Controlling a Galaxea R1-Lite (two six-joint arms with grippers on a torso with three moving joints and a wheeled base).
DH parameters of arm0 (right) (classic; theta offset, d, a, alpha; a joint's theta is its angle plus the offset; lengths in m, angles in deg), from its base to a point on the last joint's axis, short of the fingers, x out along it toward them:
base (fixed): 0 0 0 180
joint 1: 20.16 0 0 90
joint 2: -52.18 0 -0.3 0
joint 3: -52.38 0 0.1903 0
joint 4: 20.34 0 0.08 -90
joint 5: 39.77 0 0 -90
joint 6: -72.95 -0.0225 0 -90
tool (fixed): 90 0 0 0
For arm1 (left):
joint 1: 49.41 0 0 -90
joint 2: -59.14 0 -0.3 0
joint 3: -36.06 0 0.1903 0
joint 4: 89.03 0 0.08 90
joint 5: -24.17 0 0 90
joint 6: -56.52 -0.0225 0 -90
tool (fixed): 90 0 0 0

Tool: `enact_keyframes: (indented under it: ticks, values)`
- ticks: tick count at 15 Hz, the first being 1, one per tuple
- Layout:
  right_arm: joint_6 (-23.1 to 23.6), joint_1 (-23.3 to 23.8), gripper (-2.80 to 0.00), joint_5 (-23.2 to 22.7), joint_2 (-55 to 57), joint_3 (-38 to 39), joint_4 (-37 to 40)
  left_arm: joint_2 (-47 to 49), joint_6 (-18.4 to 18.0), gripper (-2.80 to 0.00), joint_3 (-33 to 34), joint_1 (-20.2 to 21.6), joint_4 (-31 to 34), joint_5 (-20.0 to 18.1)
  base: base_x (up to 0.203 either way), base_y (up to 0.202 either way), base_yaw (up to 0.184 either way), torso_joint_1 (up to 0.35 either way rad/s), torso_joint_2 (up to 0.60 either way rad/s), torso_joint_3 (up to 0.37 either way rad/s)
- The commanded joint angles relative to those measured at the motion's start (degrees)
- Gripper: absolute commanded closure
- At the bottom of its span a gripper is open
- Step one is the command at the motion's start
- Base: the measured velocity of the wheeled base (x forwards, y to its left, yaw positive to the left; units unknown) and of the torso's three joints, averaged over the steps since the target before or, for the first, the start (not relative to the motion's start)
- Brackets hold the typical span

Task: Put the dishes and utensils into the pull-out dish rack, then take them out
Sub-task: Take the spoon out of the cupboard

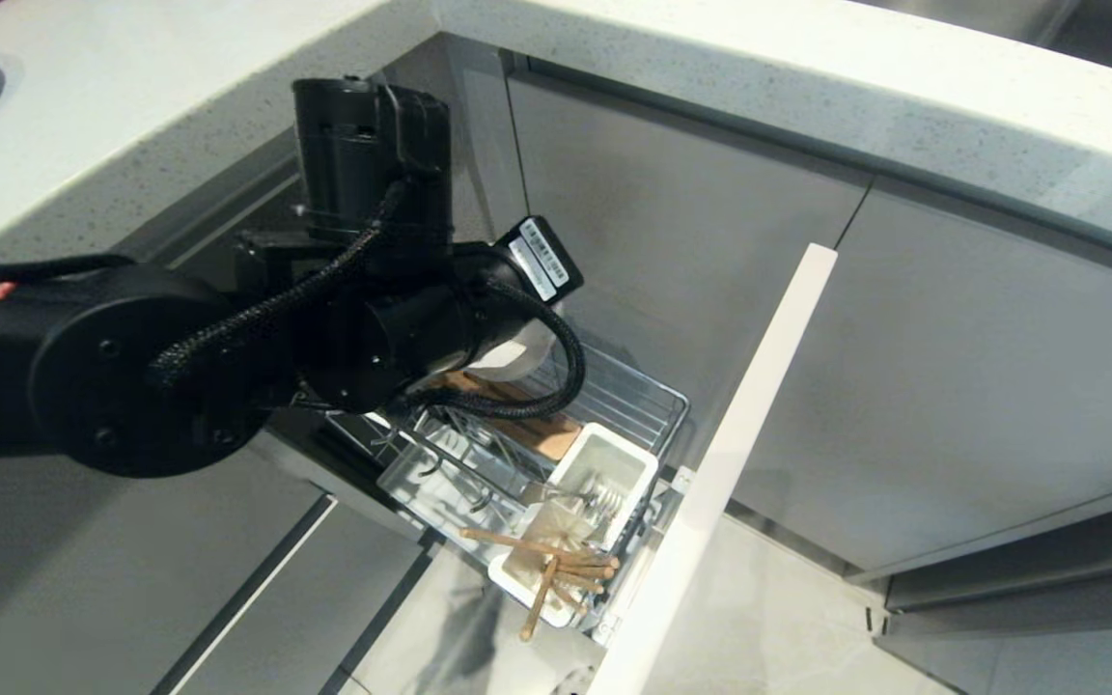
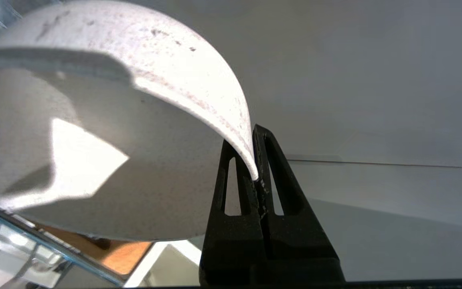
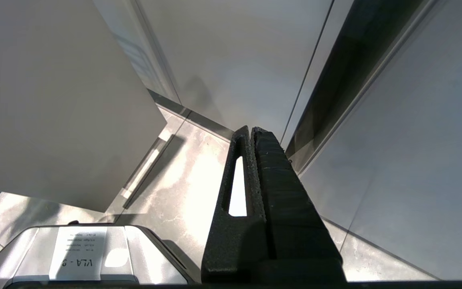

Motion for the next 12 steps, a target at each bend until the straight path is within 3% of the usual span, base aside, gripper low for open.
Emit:
enact_keyframes:
  ticks: [1,8,12]
  values:
    - [0.02,0.00,0.00,0.01,-0.15,0.09,-0.03,-4.01,0.15,0.00,0.34,-1.30,-0.06,0.09,0.000,0.000,0.000,0.000,0.00,0.000]
    - [0.02,-0.06,0.00,0.00,-0.23,0.09,-0.03,-20.11,-1.97,0.00,0.39,-7.92,5.09,0.00,0.000,0.000,0.000,0.000,0.00,0.000]
    - [-0.03,-0.03,0.00,0.00,-0.21,0.09,-0.03,-28.83,-7.45,0.00,0.02,-8.54,5.87,-0.28,0.000,0.000,0.000,0.000,0.00,0.000]
